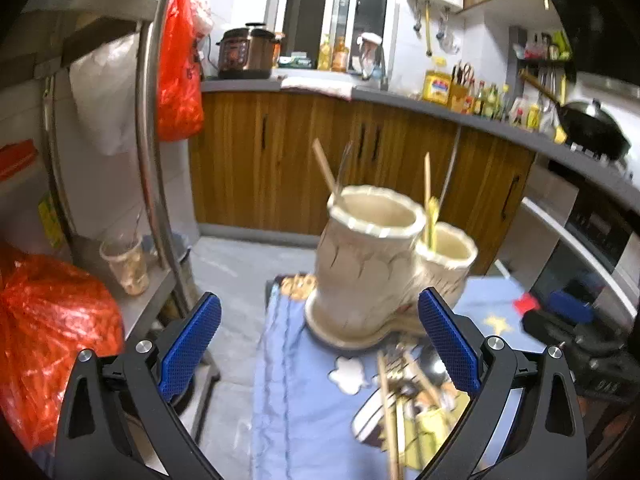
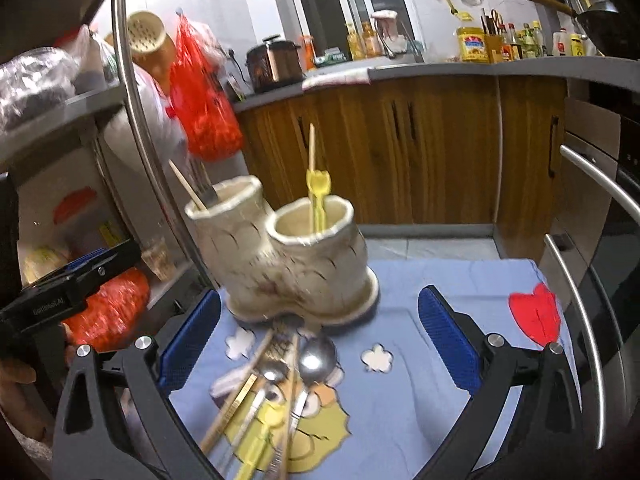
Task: Organize utensils
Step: 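Move both tools back above the remaining utensils on the cloth, then grasp a silver spoon on the cloth with the right gripper, then grasp a gold fork with the left gripper while the right gripper holds the silver spoon, then lift the gold fork and silver spoon with both grippers toward the holder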
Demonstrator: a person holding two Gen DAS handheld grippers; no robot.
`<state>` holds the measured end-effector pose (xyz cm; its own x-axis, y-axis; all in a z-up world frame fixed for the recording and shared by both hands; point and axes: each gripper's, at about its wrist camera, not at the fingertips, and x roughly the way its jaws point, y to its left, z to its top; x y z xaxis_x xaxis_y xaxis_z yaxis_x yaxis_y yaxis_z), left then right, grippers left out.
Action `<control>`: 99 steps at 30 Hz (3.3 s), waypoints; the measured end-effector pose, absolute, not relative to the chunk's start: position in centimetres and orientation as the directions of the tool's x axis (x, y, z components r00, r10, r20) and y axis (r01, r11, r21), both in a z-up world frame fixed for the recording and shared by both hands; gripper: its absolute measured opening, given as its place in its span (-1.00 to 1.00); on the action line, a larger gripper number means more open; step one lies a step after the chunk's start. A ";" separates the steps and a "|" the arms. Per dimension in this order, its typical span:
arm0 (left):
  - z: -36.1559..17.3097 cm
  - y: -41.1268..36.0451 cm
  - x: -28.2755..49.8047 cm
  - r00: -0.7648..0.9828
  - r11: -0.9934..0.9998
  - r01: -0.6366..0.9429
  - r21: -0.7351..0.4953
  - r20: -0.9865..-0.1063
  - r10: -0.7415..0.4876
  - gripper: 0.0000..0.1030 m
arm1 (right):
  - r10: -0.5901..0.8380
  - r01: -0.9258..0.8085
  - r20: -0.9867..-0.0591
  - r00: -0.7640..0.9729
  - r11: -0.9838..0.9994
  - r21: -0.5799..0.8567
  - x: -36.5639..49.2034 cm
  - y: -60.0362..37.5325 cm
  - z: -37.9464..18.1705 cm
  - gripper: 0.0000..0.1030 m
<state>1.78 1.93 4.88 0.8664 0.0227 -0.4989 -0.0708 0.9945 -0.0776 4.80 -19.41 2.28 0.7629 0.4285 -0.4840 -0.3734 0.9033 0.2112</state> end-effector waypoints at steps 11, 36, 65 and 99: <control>-0.1 1.5 3.2 0.801 1.000 -0.015 -0.017 -0.598 0.002 0.90 | 0.452 -0.422 -0.606 0.655 0.884 0.203 6.7 -19.5 -1.3 0.90; -1.3 0.7 3.8 0.744 0.998 0.056 -0.010 -0.667 -0.049 0.90 | 0.416 -0.476 -0.754 0.509 0.866 0.156 7.8 -15.8 -5.2 -0.11; -2.2 1.4 3.8 0.689 0.990 0.123 -0.066 -0.713 -0.133 0.90 | 0.410 -0.442 -0.726 0.552 0.882 0.162 9.5 -15.2 -4.2 -0.96; -5.1 -6.5 5.8 0.576 0.961 0.274 0.028 -0.805 -0.141 -0.82 | 0.464 -0.429 -0.643 0.609 0.875 0.225 7.4 -19.4 -1.2 -0.96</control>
